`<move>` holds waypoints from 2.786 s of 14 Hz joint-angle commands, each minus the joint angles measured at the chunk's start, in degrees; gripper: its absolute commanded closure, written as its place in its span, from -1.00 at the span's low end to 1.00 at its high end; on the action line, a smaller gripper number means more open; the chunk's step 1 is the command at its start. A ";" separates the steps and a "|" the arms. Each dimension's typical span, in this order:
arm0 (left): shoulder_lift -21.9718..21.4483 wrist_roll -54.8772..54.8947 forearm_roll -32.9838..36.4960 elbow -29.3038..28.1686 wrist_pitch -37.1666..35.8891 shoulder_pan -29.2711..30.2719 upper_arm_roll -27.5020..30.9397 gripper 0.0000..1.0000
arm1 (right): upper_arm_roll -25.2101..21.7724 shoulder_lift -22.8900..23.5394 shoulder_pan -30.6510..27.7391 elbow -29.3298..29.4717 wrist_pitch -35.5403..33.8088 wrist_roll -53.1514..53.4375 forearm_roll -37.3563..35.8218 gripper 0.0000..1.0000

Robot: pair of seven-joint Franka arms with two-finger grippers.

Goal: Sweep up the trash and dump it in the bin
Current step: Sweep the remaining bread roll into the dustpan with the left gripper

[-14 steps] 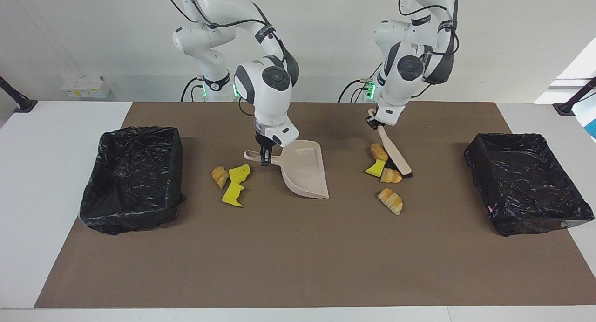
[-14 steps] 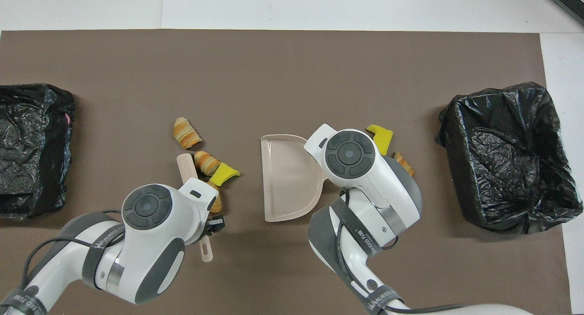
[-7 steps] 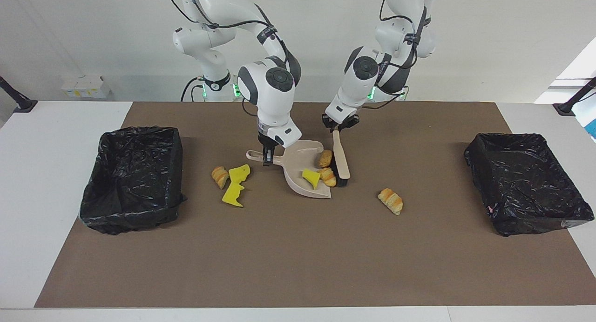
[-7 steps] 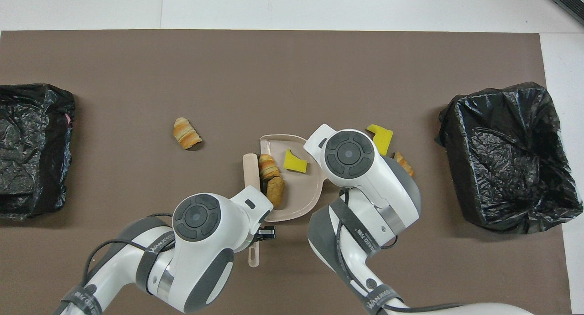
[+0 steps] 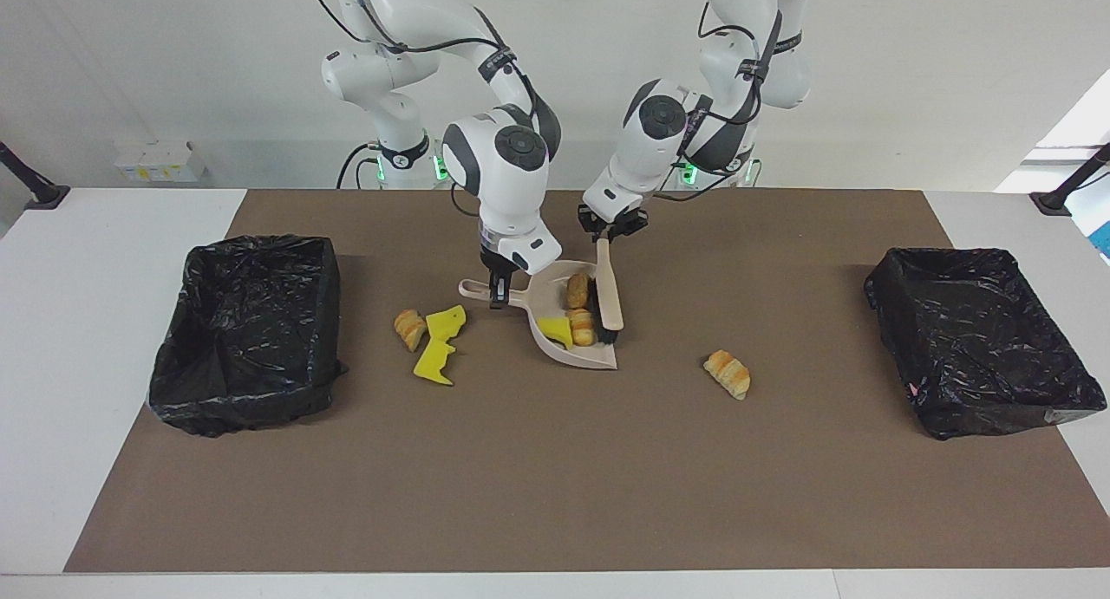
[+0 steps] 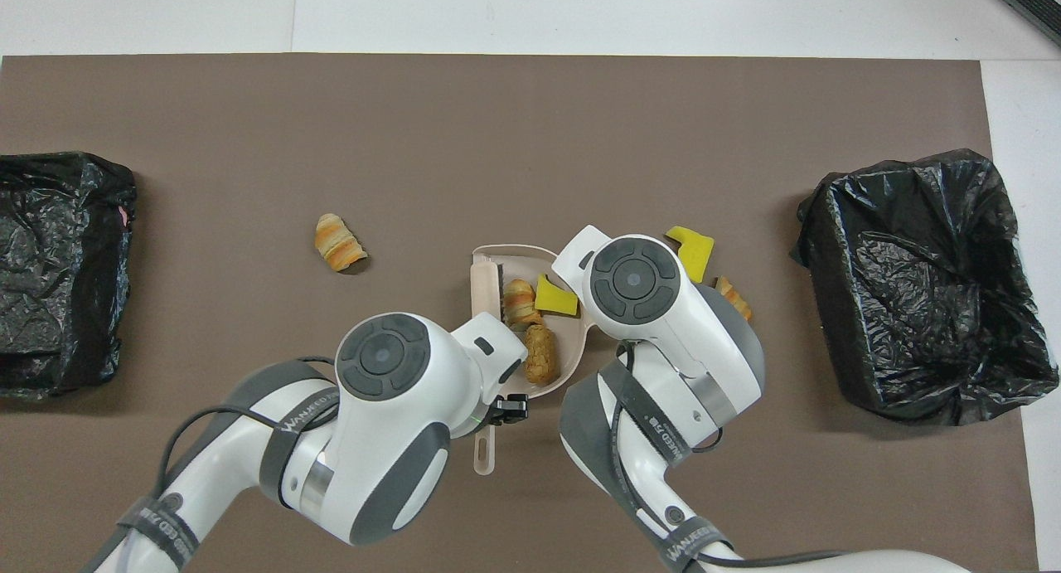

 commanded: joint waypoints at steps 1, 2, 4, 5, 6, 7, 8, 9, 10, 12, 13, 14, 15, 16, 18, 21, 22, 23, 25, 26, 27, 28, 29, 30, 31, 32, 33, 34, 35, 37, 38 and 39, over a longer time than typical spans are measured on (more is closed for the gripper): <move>1.05 2.65 0.07 4.81 -6.47 6.64 0.33 1.00 | 0.20 0.22 -0.09 -0.87 2.06 2.27 -0.76 1.00; 1.49 4.32 1.37 5.87 -7.10 8.50 0.33 1.00 | 0.20 0.22 -0.10 -0.87 1.98 2.27 -0.76 1.00; 2.63 5.30 6.63 6.93 -7.01 11.05 0.33 1.00 | 0.20 0.22 -0.10 -0.87 1.98 2.27 -0.76 1.00; 3.16 7.48 7.53 7.63 -7.45 13.68 0.33 1.00 | 0.20 0.22 -0.10 -0.87 1.98 2.27 -0.76 1.00; 3.86 12.20 7.63 7.99 -8.24 15.97 0.33 1.00 | 0.20 0.22 -0.10 -0.87 1.98 2.27 -0.85 1.00; 4.13 17.64 7.71 8.08 -8.33 19.38 0.33 1.00 | 0.20 0.22 -0.10 -0.87 1.98 2.27 -0.76 1.00; 4.30 22.83 7.89 8.16 -8.25 22.03 0.33 1.00 | 0.20 0.22 -0.10 -0.87 1.98 2.27 -0.76 1.00; 4.39 27.40 8.67 8.17 -8.33 24.84 0.41 1.00 | 0.20 0.22 -0.10 -0.87 1.98 2.27 -0.76 1.00; 4.48 32.67 12.68 8.17 -8.16 27.74 0.33 1.00 | 0.20 0.22 -0.10 -0.87 1.98 2.27 -0.76 1.00; 5.18 44.36 16.58 8.43 -7.46 32.22 0.41 1.00 | 0.20 0.22 -0.10 -0.87 1.98 2.27 -0.76 1.00; 5.97 48.07 18.07 8.78 -7.37 35.38 0.33 1.00 | 0.20 0.22 -0.10 -0.87 1.98 2.27 -0.76 1.00; 7.11 50.80 19.57 8.95 -6.67 36.28 0.33 1.00 | 0.20 0.22 -0.10 -0.96 1.98 2.27 -0.76 1.00; 7.38 53.87 19.67 8.70 -4.84 36.29 0.33 1.00 | 0.20 0.22 -0.10 -0.87 1.98 2.27 -0.76 1.00; 7.30 56.95 19.67 8.17 -3.77 36.29 0.33 1.00 | 0.20 0.22 -0.10 -0.87 1.98 2.27 -0.76 1.00; 6.60 60.48 19.58 6.25 -4.20 37.86 0.24 1.00 | 0.20 0.22 -0.10 -0.87 1.98 2.27 -0.76 1.00; 3.00 60.59 19.41 0.28 -4.46 36.22 -0.20 1.00 | 0.20 0.22 -0.10 -0.87 2.15 2.27 -0.76 1.00; 1.33 60.24 19.40 -2.44 -4.38 35.60 -0.11 1.00 | 0.20 0.22 -0.10 -0.96 2.15 2.27 -0.76 1.00; -0.07 60.06 19.23 -4.91 -4.29 35.15 -0.20 1.00 | 0.20 0.22 -0.10 -0.96 2.15 2.27 -0.76 1.00; -1.84 59.01 19.05 -7.46 -4.47 31.57 -0.20 1.00 | 0.20 0.31 -0.10 -0.96 2.15 2.27 -0.76 1.00; -2.72 57.26 18.88 -8.61 -4.64 29.81 -0.20 1.00 | 0.20 0.40 -0.10 -0.96 2.24 2.27 -0.76 1.00; -3.68 55.16 18.88 -9.75 -5.60 28.14 -0.20 1.00 | 0.20 0.40 -0.10 -0.96 2.24 2.27 -0.76 1.00; -4.47 53.31 18.62 -10.81 -6.04 26.81 -0.29 1.00 | 0.20 0.40 -0.10 -0.96 2.24 2.27 -0.76 1.00; -5.27 50.85 17.57 -11.78 -6.14 24.54 -0.29 1.00 | 0.20 0.49 -0.10 -0.96 2.24 2.27 -0.76 1.00; -5.71 47.52 16.08 -12.22 -6.14 21.91 -0.29 1.00 | 0.20 0.49 -0.10 -0.96 2.33 2.27 -0.67 1.00; -5.89 43.84 14.76 -12.22 -6.22 19.44 -0.29 1.00 | 0.20 0.66 -0.10 -0.96 2.33 2.35 -0.67 1.00; -5.98 39.80 13.01 -12.14 -6.05 16.89 -0.29 1.00 | 0.20 0.75 -0.01 -0.96 3.02 2.36 -0.50 1.00; -5.98 34.19 9.33 -12.14 -5.53 14.35 -0.29 1.00 | 0.20 0.84 0.08 -1.04 3.29 2.36 -0.50 1.00; -5.98 28.74 6.43 -11.88 -5.09 12.15 -0.29 1.00 | 0.20 1.19 0.08 -1.05 3.56 2.44 -0.50 1.00; -5.98 23.90 5.18 -11.79 -4.12 9.69 -0.29 1.00 | 0.20 1.45 0.17 -1.05 4.08 2.44 -0.32 1.00; -6.24 14.31 3.59 -11.52 -2.54 4.68 -0.46 1.00 | 0.20 2.15 0.52 -1.22 5.05 3.05 -0.32 1.00; -6.24 10.87 1.84 -11.17 -2.45 3.00 -0.46 1.00 | 0.20 2.33 0.52 -1.22 5.57 3.49 -0.32 1.00; -6.07 7.97 0.09 -10.13 -2.44 1.50 -0.46 1.00 | 0.29 2.42 0.69 -1.22 5.67 3.59 -0.32 1.00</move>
